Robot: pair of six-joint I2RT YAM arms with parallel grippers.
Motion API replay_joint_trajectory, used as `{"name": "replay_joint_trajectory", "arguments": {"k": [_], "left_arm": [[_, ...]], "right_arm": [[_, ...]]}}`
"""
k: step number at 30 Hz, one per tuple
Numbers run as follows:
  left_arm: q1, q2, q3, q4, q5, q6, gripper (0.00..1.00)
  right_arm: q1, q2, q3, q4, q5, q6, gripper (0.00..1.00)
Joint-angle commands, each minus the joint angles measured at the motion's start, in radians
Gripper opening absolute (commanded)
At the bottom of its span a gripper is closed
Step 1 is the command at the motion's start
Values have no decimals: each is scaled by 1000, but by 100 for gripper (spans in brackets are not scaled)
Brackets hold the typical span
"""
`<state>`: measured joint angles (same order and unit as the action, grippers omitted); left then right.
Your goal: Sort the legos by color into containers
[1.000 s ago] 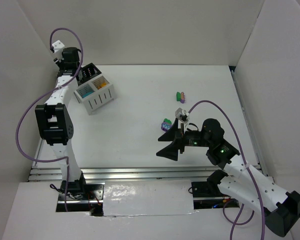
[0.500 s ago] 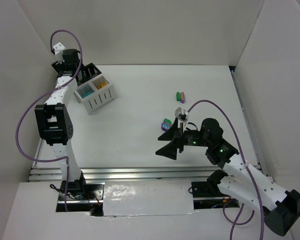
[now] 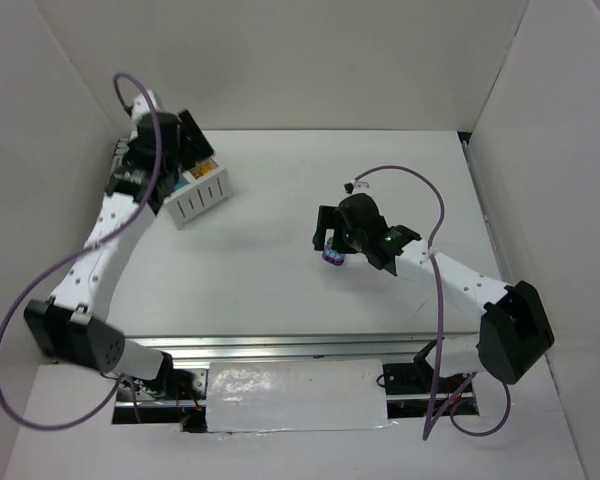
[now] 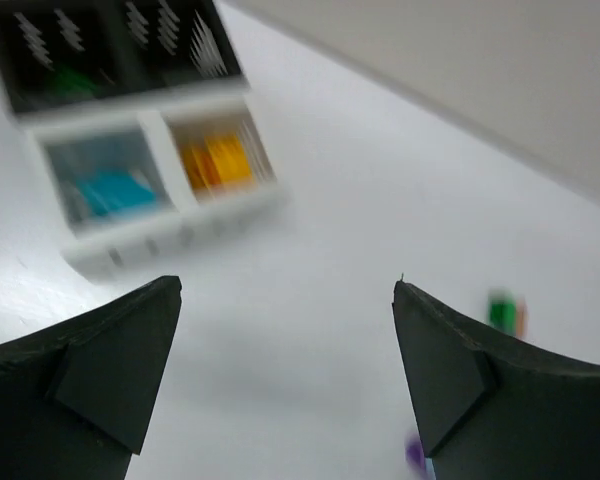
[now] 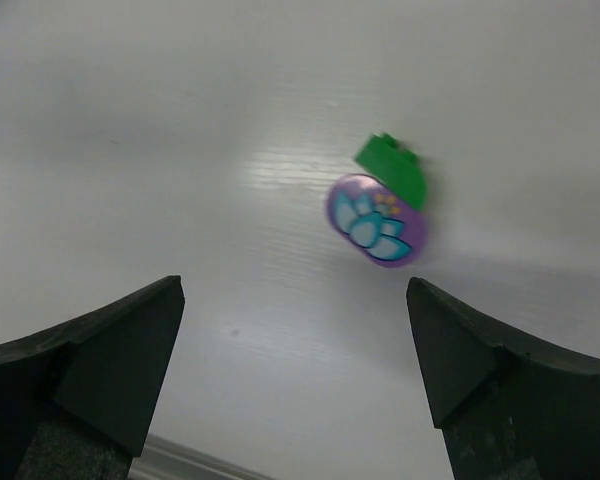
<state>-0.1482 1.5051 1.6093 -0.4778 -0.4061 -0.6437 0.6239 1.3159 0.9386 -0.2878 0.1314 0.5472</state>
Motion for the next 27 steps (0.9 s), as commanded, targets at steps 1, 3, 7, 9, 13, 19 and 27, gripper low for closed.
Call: {"name": "replay_joint_trajectory", "arguments": {"k": [1, 3, 7, 9, 13, 19, 27], "left_arm": [[-155, -163, -278, -24, 78, -48, 100], [-200, -273, -375, 2, 130, -41, 100], [-264, -431, -566, -37, 158, -37, 99], [-269, -517, -630, -42, 216, -21, 99], [-271, -612, -707, -62, 288, 2, 100], [-277, -666, -755, -99, 309, 41, 100], [-281, -663, -773, -53, 395, 61, 100]], "right_arm": [[-6, 31, 39, -123, 180, -88, 100], [-18, 49, 29, -106, 146, -139, 100], [-93, 69, 6, -56, 13, -223, 100], [-128, 109, 6, -44, -115, -283, 100], [-135, 221, 112, -82, -260, -375, 97], [-128, 376, 198, -111, -332, -429, 97], [-112, 467, 273, -194, -168, -440, 98]]}}
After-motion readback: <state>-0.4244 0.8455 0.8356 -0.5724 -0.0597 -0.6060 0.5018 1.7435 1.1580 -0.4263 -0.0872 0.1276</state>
